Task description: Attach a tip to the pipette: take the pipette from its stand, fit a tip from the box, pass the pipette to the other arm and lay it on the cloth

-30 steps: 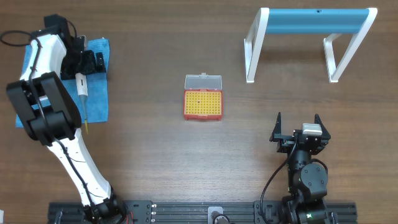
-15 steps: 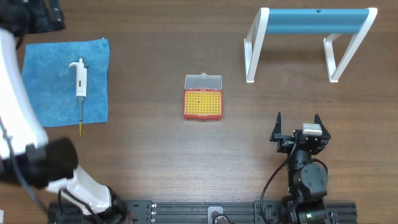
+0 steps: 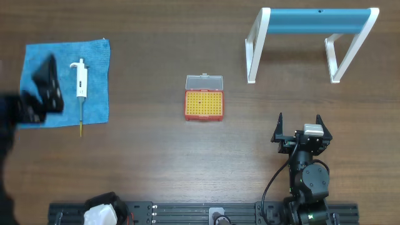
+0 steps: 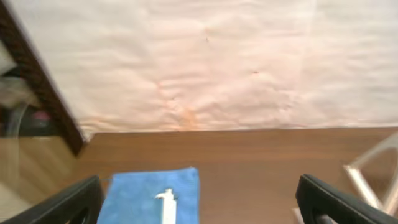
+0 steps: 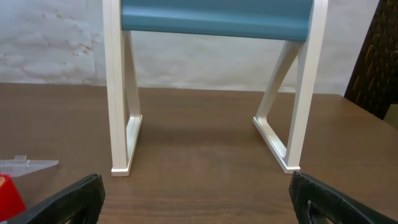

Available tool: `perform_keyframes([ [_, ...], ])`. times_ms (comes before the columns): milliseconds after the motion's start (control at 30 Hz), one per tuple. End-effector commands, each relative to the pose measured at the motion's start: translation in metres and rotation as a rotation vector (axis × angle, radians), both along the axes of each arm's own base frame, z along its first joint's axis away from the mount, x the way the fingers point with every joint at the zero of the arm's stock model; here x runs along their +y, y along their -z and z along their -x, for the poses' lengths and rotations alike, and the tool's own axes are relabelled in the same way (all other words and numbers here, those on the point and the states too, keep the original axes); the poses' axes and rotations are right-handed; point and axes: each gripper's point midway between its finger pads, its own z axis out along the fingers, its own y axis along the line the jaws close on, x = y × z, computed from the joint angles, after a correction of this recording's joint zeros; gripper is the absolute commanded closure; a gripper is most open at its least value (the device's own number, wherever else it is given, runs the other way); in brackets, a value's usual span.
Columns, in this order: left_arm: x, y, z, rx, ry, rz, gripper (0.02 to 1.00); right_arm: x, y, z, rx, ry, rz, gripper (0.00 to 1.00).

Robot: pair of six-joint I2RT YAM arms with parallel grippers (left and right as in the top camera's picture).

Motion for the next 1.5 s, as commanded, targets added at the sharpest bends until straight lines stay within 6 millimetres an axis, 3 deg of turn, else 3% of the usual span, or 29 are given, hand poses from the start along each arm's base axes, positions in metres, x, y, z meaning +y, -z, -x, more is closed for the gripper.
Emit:
perform_keyframes([
  [33,-0.013,-0.013,0.069,-0.219,-0.049,-0.107,0.02,-0.001,0.001,0.0,0.003,0.007,-0.006,0.027],
  [100,-0.032,-0.013,0.097,-0.339,0.026,-0.124,0.02,-0.001,0.001,0.0,0.003,0.008,-0.006,0.029],
  [133,-0.041,0.004,0.107,-0.381,0.076,-0.12,0.02,-0.001,0.002,0.0,0.003,0.008,-0.006,0.029],
  [167,-0.043,0.019,0.104,-0.392,0.097,-0.115,0.023,-0.001,0.002,0.0,0.003,0.008,-0.006,0.027],
  [233,-0.045,0.038,0.093,-0.449,0.119,-0.117,0.02,-0.001,0.001,0.0,0.003,0.008,-0.006,0.027],
  [333,-0.044,0.065,0.059,-0.561,0.142,-0.13,0.02,-0.001,0.001,0.0,0.003,0.008,-0.006,0.027],
  [433,-0.052,0.11,0.026,-0.674,0.196,-0.133,0.02,-0.001,0.001,0.0,0.003,0.008,-0.006,0.027],
  [600,-0.06,0.15,0.01,-0.747,0.226,-0.118,0.02,-0.001,0.001,0.0,0.003,0.008,-0.006,0.027],
  [667,-0.06,0.171,0.003,-0.722,0.228,-0.114,0.018,-0.001,0.002,0.0,0.003,0.008,-0.006,0.029],
  [933,-0.053,0.199,-0.007,-0.651,0.186,-0.08,0.02,-0.001,0.002,0.0,0.003,0.008,-0.006,0.027],
  [1067,-0.051,0.224,-0.006,-0.638,0.181,-0.024,0.02,-0.001,0.001,0.0,0.003,0.007,-0.006,0.027],
  [1300,-0.037,0.281,-0.023,-0.401,0.069,0.153,0.02,-0.001,0.002,0.0,0.003,0.008,-0.006,0.027],
  [1500,-0.039,0.323,-0.026,-0.229,0.066,0.172,0.018,-0.001,0.001,0.0,0.003,0.008,-0.006,0.027],
])
